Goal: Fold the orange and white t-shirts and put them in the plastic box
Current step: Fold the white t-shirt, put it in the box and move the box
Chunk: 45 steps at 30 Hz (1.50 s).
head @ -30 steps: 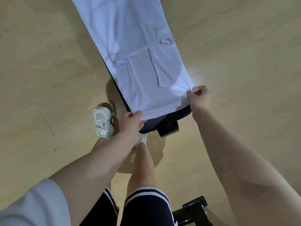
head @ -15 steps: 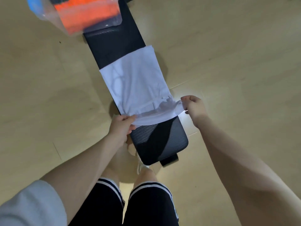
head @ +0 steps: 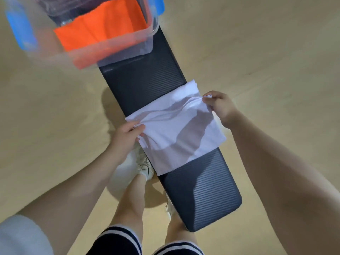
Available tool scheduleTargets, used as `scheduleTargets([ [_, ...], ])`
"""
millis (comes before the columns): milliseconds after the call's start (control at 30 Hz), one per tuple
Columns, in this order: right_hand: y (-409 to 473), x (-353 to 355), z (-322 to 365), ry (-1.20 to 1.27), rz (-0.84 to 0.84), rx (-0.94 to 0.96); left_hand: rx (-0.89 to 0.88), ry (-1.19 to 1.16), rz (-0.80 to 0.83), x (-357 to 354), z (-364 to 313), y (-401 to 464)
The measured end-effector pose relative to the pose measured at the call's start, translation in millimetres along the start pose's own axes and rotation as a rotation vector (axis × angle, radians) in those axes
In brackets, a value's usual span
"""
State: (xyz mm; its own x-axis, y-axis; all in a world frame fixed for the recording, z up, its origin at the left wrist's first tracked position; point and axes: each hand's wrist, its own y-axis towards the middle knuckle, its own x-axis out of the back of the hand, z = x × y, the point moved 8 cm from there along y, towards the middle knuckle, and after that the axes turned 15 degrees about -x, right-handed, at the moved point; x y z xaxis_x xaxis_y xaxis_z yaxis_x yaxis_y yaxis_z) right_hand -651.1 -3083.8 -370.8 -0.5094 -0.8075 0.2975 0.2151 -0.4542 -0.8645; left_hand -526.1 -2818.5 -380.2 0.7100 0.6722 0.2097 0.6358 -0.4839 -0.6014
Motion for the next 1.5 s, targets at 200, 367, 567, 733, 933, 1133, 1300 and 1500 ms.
scheduleTargets([
  [200,48,-17,15,0.106,-0.052,-0.029,0.032,-0.062,-0.152,14,11,38],
  [367,48,-13,7,0.099,-0.076,-0.051,0.017,0.141,-0.189,4,4,34],
  [567,36,-11,13,0.046,-0.053,-0.024,0.08,-0.032,-0.005,1,5,23],
  [733,43,-21,19,0.019,-0.098,-0.047,0.061,-0.002,0.077,30,13,30],
  [933,-2,-53,25,-0.616,-0.557,0.41,-0.691,0.694,0.044,-5,-45,11],
  [1133,-28,-124,-51,-0.961,-0.384,0.588,-0.82,1.191,0.426,-87,10,-9],
  [1300,12,-96,-58,-1.156,-0.413,0.636,-0.612,1.249,0.429,-71,38,10],
  [1500,25,-59,-56,-0.959,-0.477,0.422,-0.551,1.287,0.382,-71,36,8],
])
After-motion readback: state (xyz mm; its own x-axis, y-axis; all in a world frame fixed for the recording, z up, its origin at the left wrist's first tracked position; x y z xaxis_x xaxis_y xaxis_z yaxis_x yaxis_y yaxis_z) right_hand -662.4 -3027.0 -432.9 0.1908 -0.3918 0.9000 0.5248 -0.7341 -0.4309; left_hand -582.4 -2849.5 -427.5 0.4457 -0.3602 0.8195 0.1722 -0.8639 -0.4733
